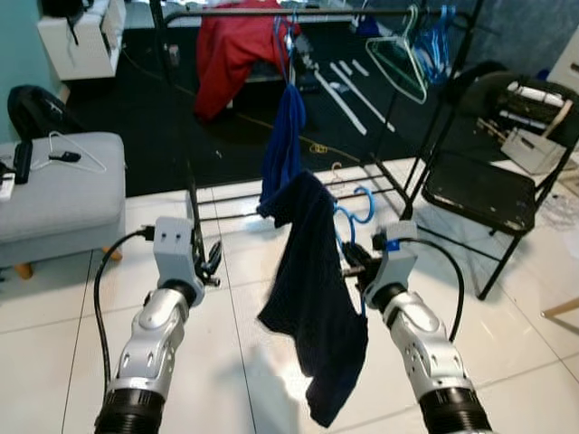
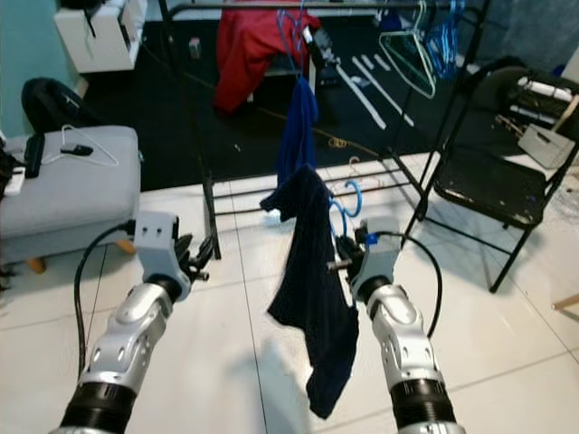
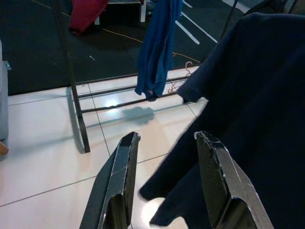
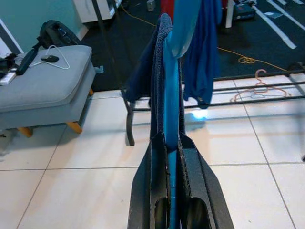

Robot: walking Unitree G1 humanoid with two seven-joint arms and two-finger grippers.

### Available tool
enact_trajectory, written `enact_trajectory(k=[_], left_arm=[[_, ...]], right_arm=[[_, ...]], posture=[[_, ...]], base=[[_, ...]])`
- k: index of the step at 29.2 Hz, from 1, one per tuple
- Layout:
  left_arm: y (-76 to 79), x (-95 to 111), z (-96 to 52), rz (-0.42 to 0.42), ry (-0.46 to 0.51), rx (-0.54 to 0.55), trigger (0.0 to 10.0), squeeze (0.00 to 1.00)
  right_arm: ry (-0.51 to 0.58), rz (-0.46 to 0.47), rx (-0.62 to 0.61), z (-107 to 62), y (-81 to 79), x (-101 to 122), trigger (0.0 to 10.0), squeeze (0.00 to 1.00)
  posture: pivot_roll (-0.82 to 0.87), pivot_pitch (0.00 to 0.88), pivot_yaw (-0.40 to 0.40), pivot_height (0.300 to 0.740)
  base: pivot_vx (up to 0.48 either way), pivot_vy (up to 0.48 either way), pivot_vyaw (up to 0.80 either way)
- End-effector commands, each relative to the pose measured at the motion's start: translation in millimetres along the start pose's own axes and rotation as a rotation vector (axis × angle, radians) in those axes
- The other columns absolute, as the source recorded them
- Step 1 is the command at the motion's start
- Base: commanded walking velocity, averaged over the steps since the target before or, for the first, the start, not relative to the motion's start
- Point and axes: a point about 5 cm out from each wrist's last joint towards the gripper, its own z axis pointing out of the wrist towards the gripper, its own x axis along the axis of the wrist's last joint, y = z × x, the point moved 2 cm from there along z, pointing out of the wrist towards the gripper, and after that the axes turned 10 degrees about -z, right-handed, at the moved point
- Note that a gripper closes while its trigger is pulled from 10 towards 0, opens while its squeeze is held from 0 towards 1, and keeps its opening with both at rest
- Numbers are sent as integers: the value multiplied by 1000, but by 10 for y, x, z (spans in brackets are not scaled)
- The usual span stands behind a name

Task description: Hang hanger

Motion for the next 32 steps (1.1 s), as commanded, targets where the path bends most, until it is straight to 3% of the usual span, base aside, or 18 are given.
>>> enact_trajectory(k=[1, 14, 17, 32], left_arm=[[34, -1, 21, 15, -2, -7, 10000, 0], [42, 23, 63, 21, 0, -10, 10000, 0], [37, 31, 70, 22, 2, -9, 10000, 0], [81, 38, 118, 35, -2, -28, 10000, 0]], right_arm=[[28, 20, 14, 3, -20, 51, 10000, 0], [4, -22, 31, -1, -22, 43, 10000, 0], [17, 18, 2, 0, 14, 57, 10000, 0], [16, 4, -20, 0, 68, 70, 10000, 0]], posture=[[-68, 66, -47, 740], [-68, 79, -46, 740], [-66, 79, -47, 740], [-68, 80, -35, 740]], base=[[416, 0, 0], [417, 0, 158], [416, 0, 0], [416, 0, -53]])
